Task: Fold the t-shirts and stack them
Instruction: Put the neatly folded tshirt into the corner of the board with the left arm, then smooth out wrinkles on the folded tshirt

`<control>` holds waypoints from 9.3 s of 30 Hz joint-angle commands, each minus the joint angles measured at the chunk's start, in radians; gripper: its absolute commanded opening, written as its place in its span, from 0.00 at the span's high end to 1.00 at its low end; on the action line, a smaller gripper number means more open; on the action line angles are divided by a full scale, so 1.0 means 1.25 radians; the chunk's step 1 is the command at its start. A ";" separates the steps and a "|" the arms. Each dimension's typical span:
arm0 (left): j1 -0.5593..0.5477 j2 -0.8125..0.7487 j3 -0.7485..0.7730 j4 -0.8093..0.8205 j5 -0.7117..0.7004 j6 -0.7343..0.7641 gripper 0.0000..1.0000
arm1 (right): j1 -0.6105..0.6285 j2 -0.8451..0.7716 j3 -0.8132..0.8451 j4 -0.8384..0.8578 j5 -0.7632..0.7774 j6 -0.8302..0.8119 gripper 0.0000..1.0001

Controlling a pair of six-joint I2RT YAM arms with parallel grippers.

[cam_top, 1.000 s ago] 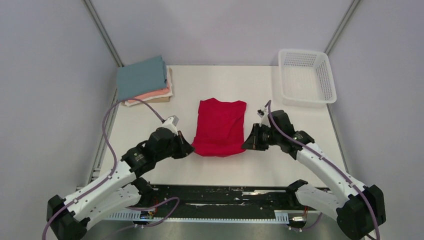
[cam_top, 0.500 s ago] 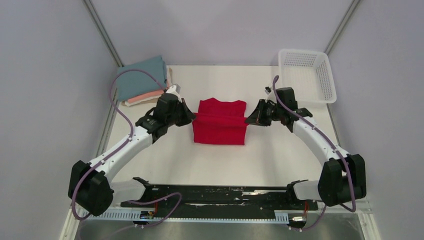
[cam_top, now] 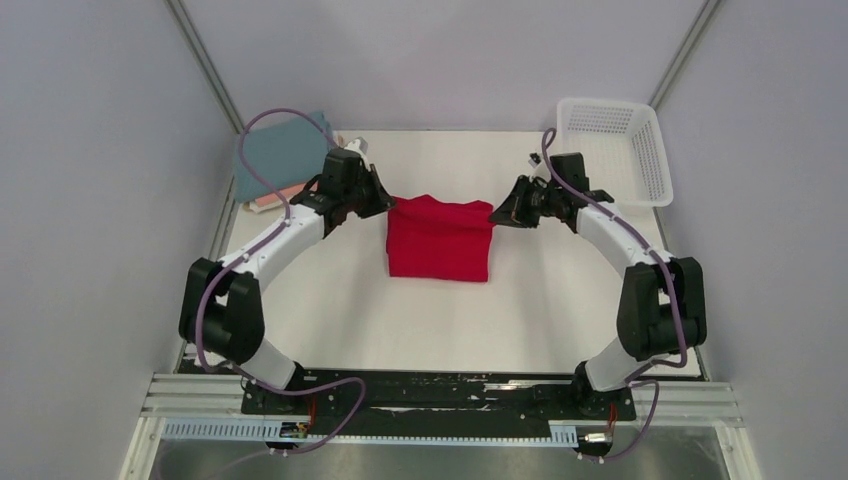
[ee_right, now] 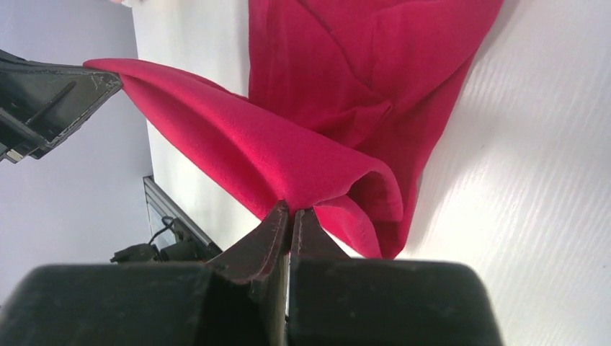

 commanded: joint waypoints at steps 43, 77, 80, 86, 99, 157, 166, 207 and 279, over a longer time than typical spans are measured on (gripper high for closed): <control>0.078 0.610 0.544 -0.048 0.265 0.079 0.00 | 0.034 0.468 0.305 0.304 0.122 0.068 0.00; -0.022 0.029 -0.113 0.009 0.068 0.032 0.00 | 0.150 -0.042 -0.142 0.163 0.355 0.049 0.00; -0.032 -0.054 -0.122 -0.024 0.012 0.029 0.00 | 0.150 -0.179 -0.162 0.138 0.437 0.055 0.00; -0.054 -0.158 -0.275 0.007 0.004 -0.037 0.00 | 0.135 -0.472 -0.367 0.120 0.613 0.148 0.00; -0.154 -0.054 -0.309 -0.008 -0.096 -0.099 0.00 | 0.119 -0.887 -0.574 0.095 0.726 0.188 0.00; -0.023 0.434 0.539 0.081 -0.734 0.801 1.00 | 0.118 -0.736 -0.600 0.148 0.883 0.048 0.00; 0.019 0.415 0.686 -0.003 -0.694 0.867 1.00 | 0.118 -0.705 -0.600 0.153 0.898 0.045 0.00; 0.247 0.450 0.871 -0.174 -0.509 0.768 1.00 | 0.118 -0.663 -0.602 0.161 0.949 0.044 0.00; 0.300 0.458 0.443 -0.001 0.069 0.221 0.00 | 0.118 -0.620 -0.591 0.144 0.915 0.037 0.00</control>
